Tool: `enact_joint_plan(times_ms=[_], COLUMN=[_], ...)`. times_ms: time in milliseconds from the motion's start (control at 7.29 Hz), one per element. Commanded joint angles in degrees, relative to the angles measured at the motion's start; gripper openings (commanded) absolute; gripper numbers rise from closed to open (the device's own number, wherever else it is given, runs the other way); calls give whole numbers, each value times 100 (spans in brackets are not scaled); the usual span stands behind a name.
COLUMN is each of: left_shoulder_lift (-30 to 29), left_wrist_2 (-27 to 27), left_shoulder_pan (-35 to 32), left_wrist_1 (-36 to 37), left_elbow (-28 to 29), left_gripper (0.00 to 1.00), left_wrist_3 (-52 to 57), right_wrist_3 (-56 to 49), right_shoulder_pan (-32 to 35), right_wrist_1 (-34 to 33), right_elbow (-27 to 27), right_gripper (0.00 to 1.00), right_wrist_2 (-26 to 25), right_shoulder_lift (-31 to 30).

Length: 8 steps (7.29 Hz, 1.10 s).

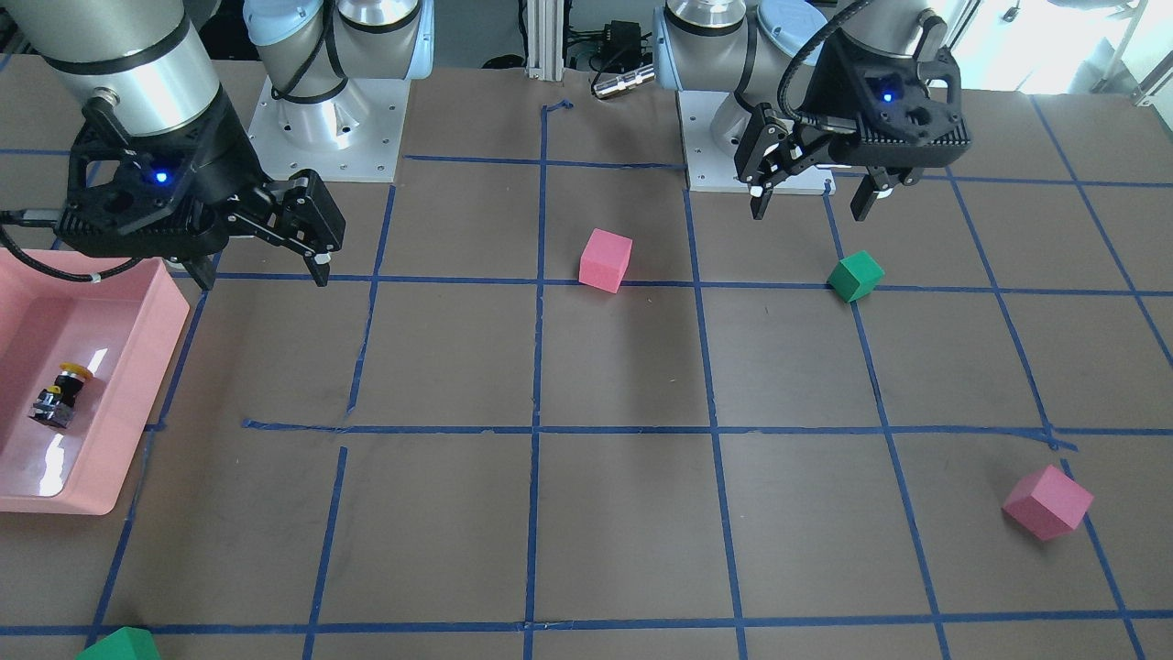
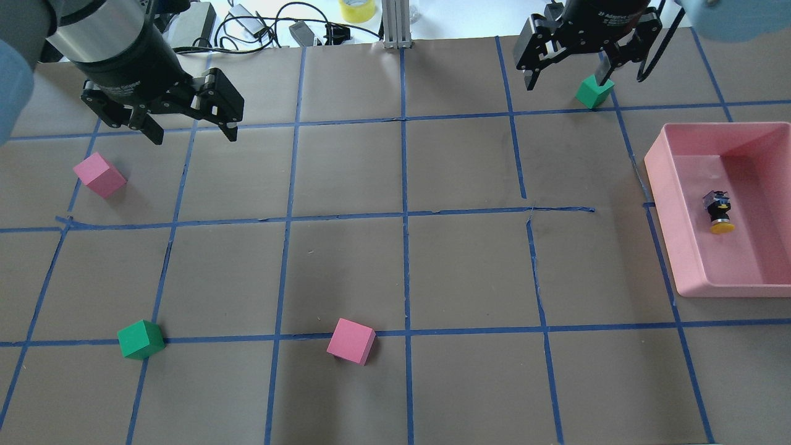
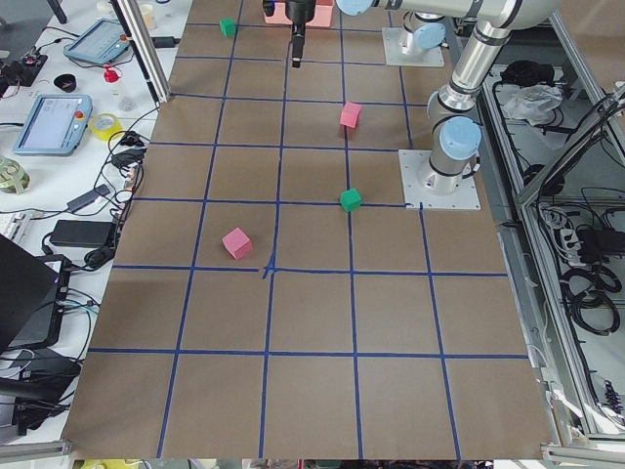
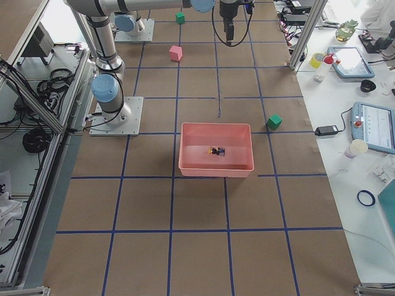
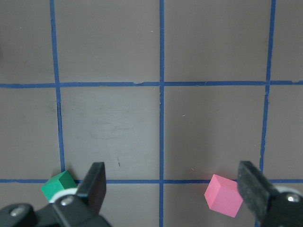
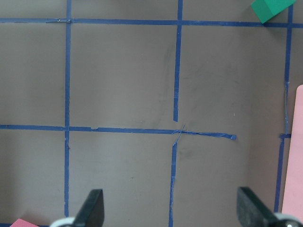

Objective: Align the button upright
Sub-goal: 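Move the right gripper over the pink tray toward the black button switch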

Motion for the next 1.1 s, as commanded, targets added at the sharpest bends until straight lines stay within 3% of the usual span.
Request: enact_joint_plan(times_ms=[0,275,961], left_shoulder_lift=[0,0,0], left_wrist_2=[2,28,-7], left_shoulder_pan=[14,5,14], left_wrist_1=[-27,-53,-44], left_elbow=[-18,-9,-18], left_gripper=[100,100,100], left_wrist_3=[1,1,1], right_wrist_3=[0,-53,-88], right_shoulder_pan=[-5,-75,-979], right_wrist_1=[2,-119,-138], right_elbow=[4,-5,30], right_gripper=[100,100,100], right_wrist_2=[-6,-15,-119], right_shoulder_lift=[1,44,360])
